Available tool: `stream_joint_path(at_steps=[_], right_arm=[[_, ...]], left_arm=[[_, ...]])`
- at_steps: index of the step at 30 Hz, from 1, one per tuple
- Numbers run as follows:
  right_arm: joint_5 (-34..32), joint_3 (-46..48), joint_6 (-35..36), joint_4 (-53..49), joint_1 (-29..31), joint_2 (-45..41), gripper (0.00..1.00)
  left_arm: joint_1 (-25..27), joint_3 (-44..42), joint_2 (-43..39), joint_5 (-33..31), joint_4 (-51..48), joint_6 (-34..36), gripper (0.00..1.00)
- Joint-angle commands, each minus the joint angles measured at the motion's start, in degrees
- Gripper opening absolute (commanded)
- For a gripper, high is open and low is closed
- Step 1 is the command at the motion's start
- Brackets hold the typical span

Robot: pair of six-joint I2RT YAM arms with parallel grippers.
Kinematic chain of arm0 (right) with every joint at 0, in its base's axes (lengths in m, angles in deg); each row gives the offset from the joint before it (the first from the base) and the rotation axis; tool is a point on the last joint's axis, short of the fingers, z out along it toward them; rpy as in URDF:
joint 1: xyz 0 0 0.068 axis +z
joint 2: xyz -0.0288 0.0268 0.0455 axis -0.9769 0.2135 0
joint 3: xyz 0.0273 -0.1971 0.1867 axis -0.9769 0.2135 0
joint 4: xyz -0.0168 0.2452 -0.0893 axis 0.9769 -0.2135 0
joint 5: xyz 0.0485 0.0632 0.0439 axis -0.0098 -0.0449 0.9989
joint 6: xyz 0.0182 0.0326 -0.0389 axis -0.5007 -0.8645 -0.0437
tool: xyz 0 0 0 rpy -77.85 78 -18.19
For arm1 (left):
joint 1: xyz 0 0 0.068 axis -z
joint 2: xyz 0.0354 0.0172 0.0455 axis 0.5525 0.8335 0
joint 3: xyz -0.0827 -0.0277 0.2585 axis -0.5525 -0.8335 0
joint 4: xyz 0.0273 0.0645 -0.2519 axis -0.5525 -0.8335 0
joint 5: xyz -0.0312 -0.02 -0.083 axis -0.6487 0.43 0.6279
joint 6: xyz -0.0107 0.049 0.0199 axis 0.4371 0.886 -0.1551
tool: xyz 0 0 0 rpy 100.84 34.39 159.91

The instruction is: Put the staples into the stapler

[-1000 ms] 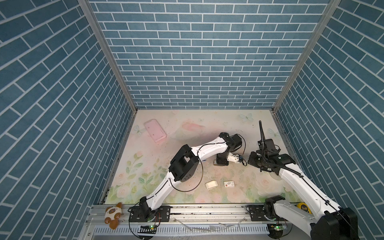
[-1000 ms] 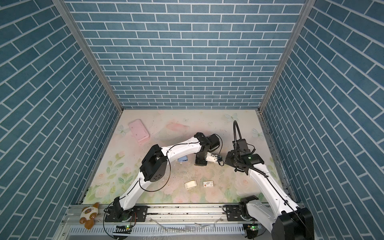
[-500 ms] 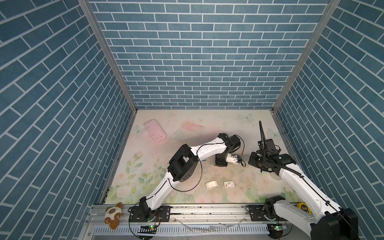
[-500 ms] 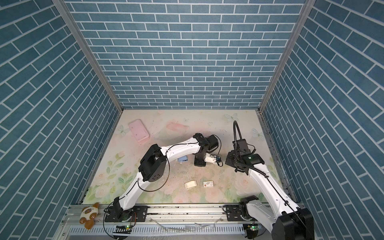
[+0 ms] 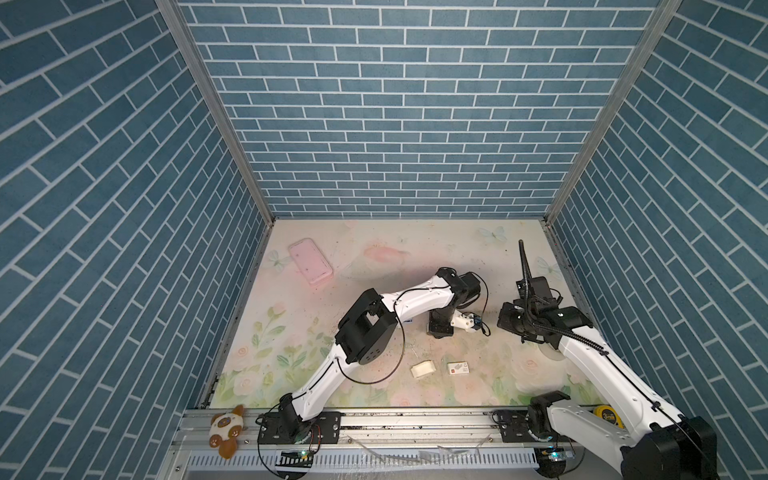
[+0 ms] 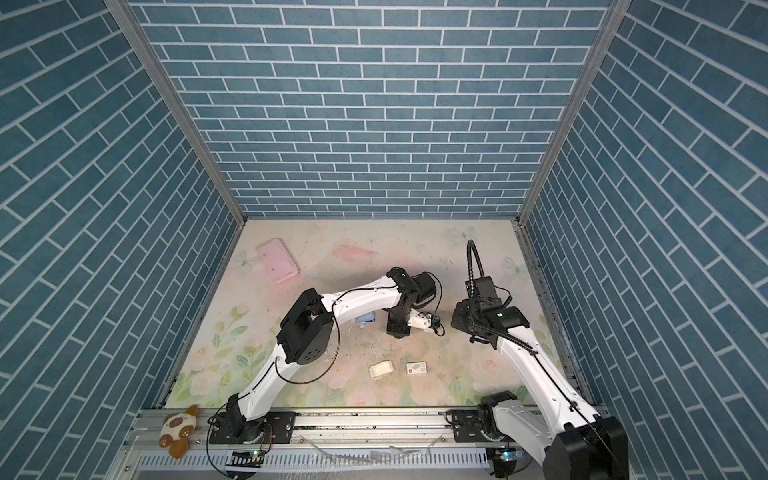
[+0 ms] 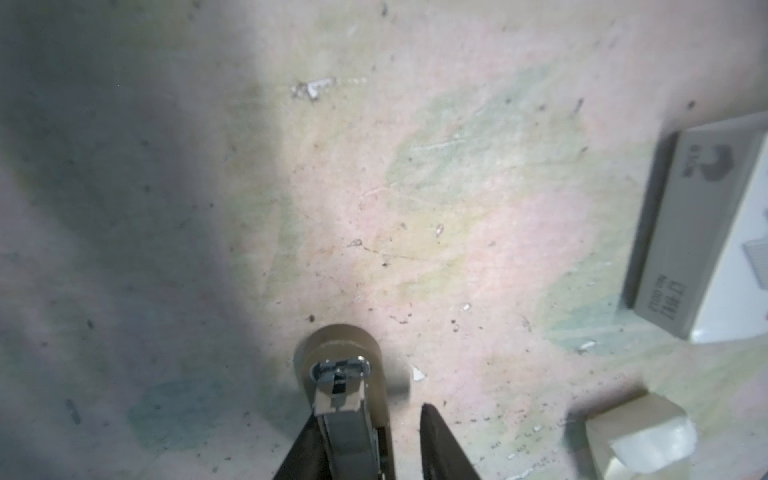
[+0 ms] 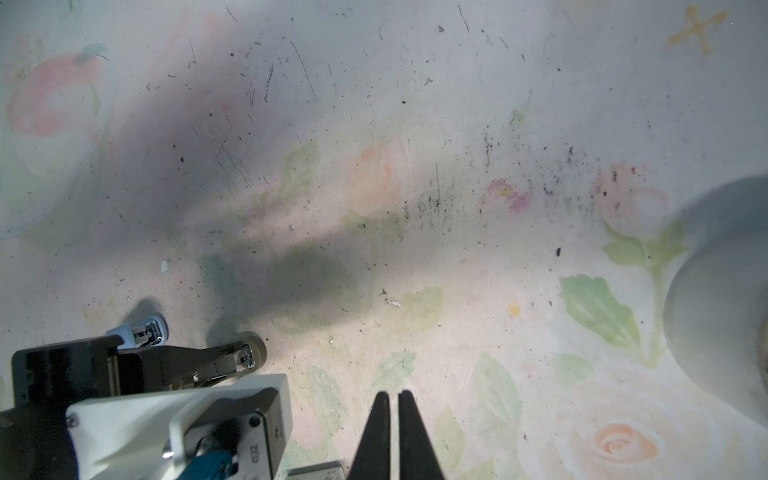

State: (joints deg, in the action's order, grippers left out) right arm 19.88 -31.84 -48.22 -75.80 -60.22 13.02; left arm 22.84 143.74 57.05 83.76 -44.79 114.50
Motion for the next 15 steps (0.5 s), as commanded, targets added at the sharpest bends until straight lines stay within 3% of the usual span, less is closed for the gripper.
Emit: stream_joint_path(at_steps=[1,6,15], right_arm=[[-0.94,-1.08,-0.09,-1.40,-0.23,0.26,0.10],[-1.17,-0.60,0.08,-1.49,-0.25,-0.08,0.11],[-1.10,-0.45,0.17,-1.49,-0.23,-0.28,0.11]], left_arm=[[-0.16,-2.06,0.37,0.83,-5.69,-0.61,0.46],[-0.30,0.88,0.10,1.39,-6.37,-1.09,0.54],[-0.66,6.07,0.48,1.44,-8.08,-1.49,0.58]])
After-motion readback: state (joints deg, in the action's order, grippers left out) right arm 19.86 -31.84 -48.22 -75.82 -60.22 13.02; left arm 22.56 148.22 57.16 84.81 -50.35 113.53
